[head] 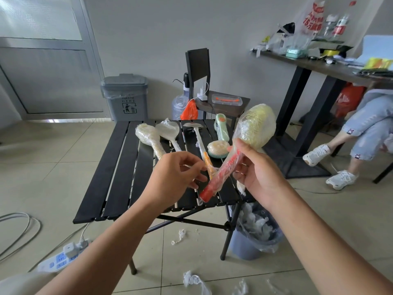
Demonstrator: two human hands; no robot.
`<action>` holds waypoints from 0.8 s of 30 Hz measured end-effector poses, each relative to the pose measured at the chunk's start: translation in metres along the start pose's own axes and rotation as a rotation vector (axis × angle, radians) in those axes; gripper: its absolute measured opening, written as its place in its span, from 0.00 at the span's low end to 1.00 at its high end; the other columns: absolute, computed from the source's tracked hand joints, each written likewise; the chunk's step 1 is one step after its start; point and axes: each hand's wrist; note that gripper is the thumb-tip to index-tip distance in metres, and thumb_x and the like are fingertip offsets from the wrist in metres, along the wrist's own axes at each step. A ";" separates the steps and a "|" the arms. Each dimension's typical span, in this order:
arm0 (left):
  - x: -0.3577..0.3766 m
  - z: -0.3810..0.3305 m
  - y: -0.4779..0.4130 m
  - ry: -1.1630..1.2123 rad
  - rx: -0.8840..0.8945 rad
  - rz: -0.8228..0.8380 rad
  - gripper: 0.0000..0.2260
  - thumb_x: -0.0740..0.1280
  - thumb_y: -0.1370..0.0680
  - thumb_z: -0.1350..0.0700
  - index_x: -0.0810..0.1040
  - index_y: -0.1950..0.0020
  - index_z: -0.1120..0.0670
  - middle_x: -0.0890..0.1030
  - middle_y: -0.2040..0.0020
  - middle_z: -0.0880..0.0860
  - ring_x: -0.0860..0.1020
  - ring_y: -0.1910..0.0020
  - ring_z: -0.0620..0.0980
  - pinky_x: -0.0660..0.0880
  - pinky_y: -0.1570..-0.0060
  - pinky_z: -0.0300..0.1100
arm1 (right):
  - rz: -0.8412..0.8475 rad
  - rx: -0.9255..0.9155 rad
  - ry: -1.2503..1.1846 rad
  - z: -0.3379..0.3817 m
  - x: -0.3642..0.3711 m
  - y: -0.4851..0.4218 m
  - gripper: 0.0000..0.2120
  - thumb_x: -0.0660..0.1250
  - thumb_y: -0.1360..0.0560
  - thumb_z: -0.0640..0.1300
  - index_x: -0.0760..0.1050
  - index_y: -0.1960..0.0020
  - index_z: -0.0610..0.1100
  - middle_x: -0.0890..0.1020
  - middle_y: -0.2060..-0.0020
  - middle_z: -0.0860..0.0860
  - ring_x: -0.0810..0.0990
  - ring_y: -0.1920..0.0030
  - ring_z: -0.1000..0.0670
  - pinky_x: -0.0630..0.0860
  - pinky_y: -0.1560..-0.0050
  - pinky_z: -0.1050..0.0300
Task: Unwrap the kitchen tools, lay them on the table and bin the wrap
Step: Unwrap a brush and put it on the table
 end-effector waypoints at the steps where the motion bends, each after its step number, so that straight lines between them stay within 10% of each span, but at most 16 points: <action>1: 0.000 0.001 -0.001 0.015 -0.024 -0.014 0.04 0.70 0.16 0.59 0.85 0.48 0.56 0.89 0.58 0.47 0.87 0.61 0.44 0.83 0.63 0.36 | 0.009 0.010 0.006 0.000 0.000 0.000 0.11 0.76 0.26 0.56 0.89 0.50 0.50 0.85 0.58 0.50 0.82 0.65 0.55 0.78 0.63 0.60; 6: 0.000 0.001 -0.004 0.122 -0.168 0.035 0.11 0.66 0.15 0.50 0.83 0.42 0.56 0.89 0.52 0.50 0.88 0.52 0.49 0.86 0.54 0.46 | 0.024 0.048 -0.061 -0.002 0.000 0.001 0.18 0.72 0.22 0.57 0.82 0.37 0.49 0.87 0.48 0.46 0.86 0.57 0.50 0.82 0.52 0.52; 10: 0.005 0.000 0.002 0.258 -0.211 0.261 0.24 0.70 0.22 0.37 0.81 0.36 0.54 0.89 0.46 0.51 0.88 0.48 0.51 0.84 0.52 0.42 | 0.088 0.034 0.025 -0.001 0.001 0.002 0.12 0.71 0.21 0.57 0.88 0.45 0.52 0.86 0.47 0.46 0.85 0.52 0.48 0.79 0.46 0.50; 16: 0.023 0.004 0.004 -0.010 -0.064 0.079 0.07 0.75 0.20 0.52 0.83 0.53 0.54 0.88 0.57 0.51 0.86 0.57 0.52 0.86 0.52 0.52 | 0.138 0.037 0.111 -0.012 0.007 0.003 0.27 0.80 0.31 0.45 0.79 0.33 0.42 0.87 0.51 0.44 0.87 0.55 0.50 0.83 0.56 0.58; 24: 0.017 0.002 0.002 0.230 -0.119 -0.077 0.06 0.65 0.14 0.60 0.74 0.48 0.63 0.89 0.54 0.53 0.89 0.55 0.51 0.86 0.56 0.46 | 0.153 0.125 0.068 -0.012 -0.002 -0.001 0.28 0.76 0.29 0.37 0.73 0.31 0.32 0.84 0.39 0.33 0.87 0.48 0.42 0.86 0.50 0.52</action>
Point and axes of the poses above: each hand's wrist, its own y-axis away from the middle knuckle, its own x-axis out of the palm, z = x × y
